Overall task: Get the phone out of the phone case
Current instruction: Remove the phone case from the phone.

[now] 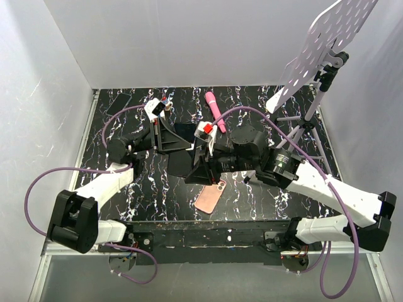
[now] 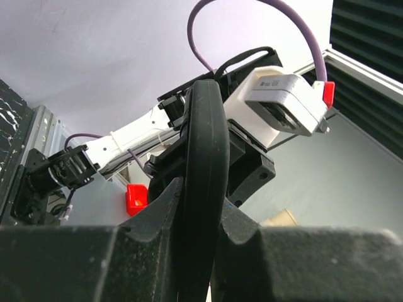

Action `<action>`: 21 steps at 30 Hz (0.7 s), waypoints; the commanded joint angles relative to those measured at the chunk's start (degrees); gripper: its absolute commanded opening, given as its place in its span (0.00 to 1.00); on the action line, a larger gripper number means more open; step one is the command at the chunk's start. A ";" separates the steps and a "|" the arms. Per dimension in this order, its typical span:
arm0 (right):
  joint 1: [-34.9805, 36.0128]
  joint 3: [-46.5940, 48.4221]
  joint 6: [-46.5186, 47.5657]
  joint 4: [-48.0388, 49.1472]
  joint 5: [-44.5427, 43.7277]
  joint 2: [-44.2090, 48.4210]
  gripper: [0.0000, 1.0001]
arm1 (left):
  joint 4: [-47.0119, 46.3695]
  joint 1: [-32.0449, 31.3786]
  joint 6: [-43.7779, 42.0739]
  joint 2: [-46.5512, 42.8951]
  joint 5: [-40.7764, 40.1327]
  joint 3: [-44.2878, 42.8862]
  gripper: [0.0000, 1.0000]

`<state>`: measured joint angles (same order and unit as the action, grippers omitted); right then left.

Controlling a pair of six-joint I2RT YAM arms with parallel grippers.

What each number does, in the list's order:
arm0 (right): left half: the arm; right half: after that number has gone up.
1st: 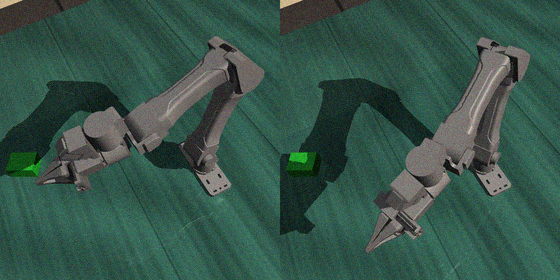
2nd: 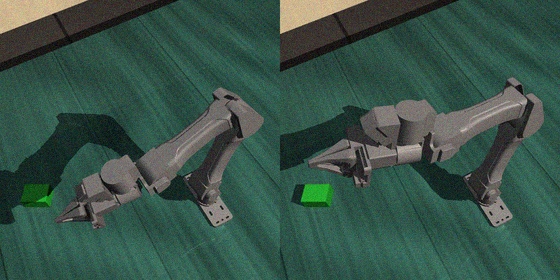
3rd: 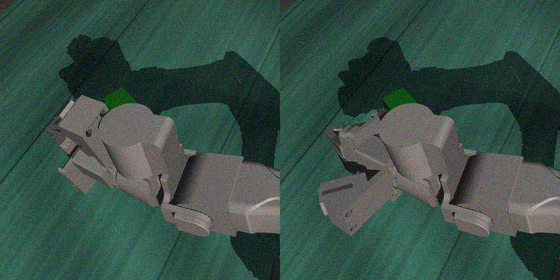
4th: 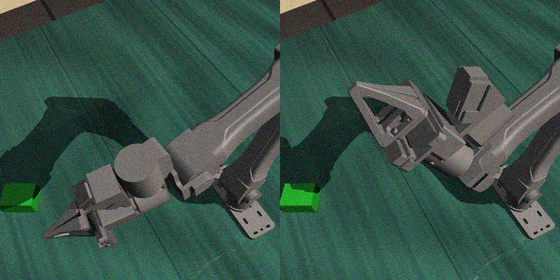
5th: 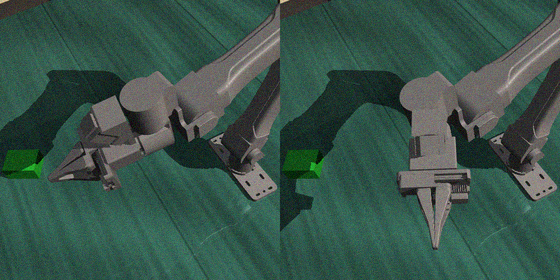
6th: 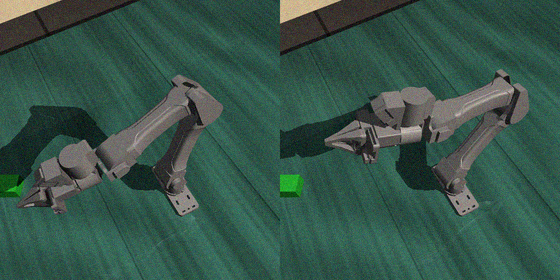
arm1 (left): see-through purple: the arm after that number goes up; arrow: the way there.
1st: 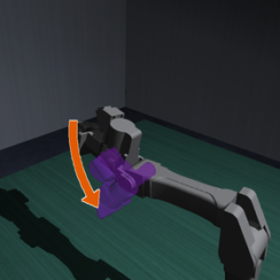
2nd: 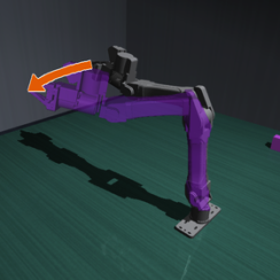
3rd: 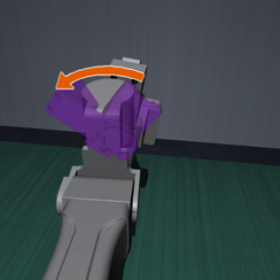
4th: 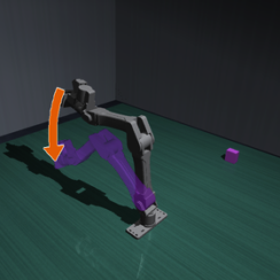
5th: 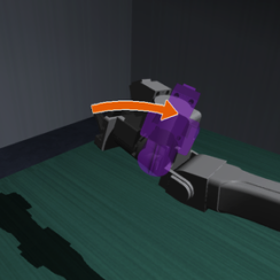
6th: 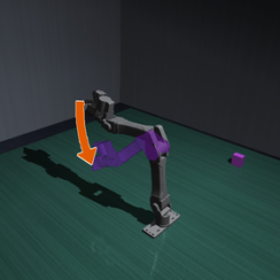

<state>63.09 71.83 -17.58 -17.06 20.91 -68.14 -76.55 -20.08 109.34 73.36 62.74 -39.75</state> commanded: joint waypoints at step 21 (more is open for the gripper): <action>-4.02 -9.86 -10.69 17.06 -11.79 3.89 0.14 | -0.27 -4.01 6.78 0.73 -9.64 2.83 0.00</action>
<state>61.82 64.58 -17.28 -8.29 7.90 -66.65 -74.59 -22.83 114.93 77.52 56.12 -37.50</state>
